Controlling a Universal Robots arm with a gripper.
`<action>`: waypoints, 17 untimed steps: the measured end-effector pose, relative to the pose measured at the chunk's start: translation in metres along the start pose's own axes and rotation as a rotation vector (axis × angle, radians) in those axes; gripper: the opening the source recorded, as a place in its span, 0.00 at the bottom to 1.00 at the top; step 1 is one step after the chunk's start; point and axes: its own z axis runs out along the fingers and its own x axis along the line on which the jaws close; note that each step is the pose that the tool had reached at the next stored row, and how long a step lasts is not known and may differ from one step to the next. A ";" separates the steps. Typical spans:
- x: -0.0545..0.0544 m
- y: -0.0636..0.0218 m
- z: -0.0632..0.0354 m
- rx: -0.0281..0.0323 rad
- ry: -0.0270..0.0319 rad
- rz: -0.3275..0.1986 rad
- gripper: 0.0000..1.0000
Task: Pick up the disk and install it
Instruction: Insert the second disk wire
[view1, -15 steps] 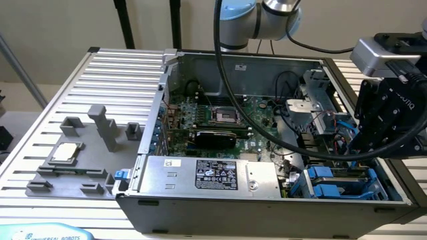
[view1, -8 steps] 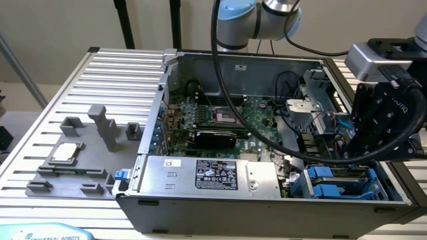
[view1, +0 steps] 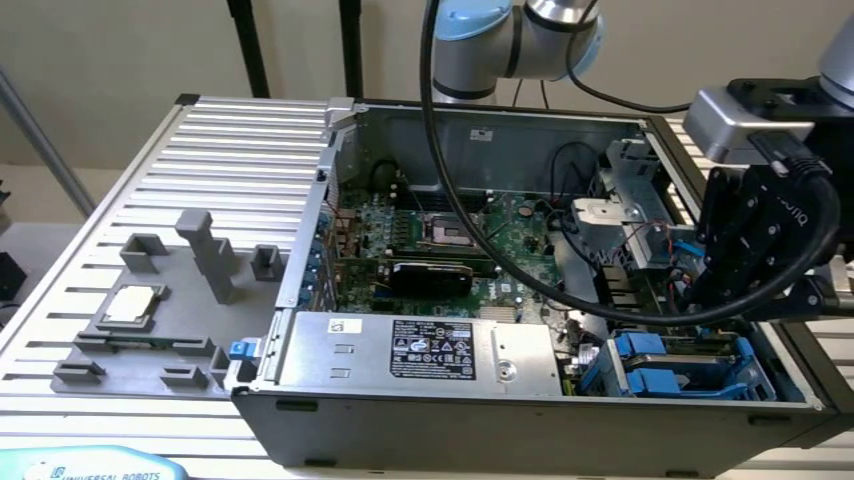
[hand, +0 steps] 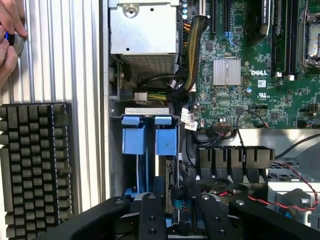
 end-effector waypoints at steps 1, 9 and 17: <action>0.000 0.0000 0.0002 0.0000 0.0006 0.000 0.31; -0.002 0.0001 0.0017 0.0002 0.0064 0.000 0.22; -0.004 0.0001 0.0031 0.0004 0.0112 -0.001 0.16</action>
